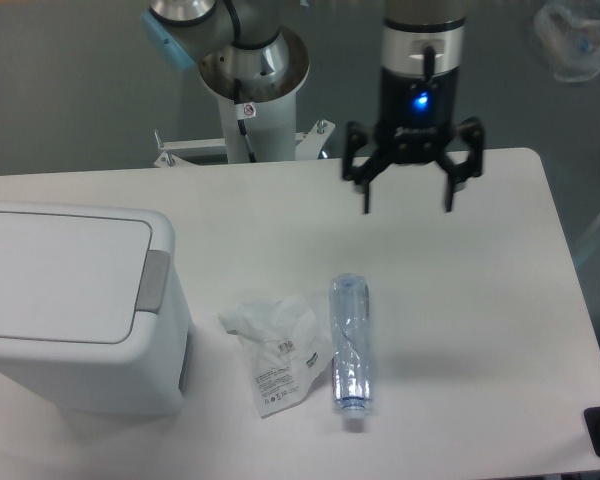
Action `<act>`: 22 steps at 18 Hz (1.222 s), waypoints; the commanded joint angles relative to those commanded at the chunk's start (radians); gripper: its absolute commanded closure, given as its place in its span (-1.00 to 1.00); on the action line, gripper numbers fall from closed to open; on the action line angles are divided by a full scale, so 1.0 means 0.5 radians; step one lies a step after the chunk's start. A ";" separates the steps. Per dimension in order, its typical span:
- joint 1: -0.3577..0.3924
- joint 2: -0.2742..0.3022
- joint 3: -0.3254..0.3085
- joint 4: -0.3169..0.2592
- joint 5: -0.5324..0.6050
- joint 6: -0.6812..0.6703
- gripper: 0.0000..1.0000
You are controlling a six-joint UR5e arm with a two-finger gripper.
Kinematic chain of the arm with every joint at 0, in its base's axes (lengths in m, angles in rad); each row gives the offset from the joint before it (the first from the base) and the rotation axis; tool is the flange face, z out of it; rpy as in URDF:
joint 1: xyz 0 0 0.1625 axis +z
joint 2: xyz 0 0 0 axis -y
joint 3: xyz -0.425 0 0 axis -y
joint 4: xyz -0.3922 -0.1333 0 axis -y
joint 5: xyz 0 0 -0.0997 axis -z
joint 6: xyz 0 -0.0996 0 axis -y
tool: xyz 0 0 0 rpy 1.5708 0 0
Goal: Open the trash can
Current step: 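Move the open gripper over the grey lid tab of the trash can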
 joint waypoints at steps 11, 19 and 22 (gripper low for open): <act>-0.393 -0.120 0.080 0.114 0.000 -0.332 -1.00; -0.424 -0.172 0.193 0.114 0.000 -0.350 -1.00; -0.424 -0.175 0.196 0.114 0.000 -0.363 -1.00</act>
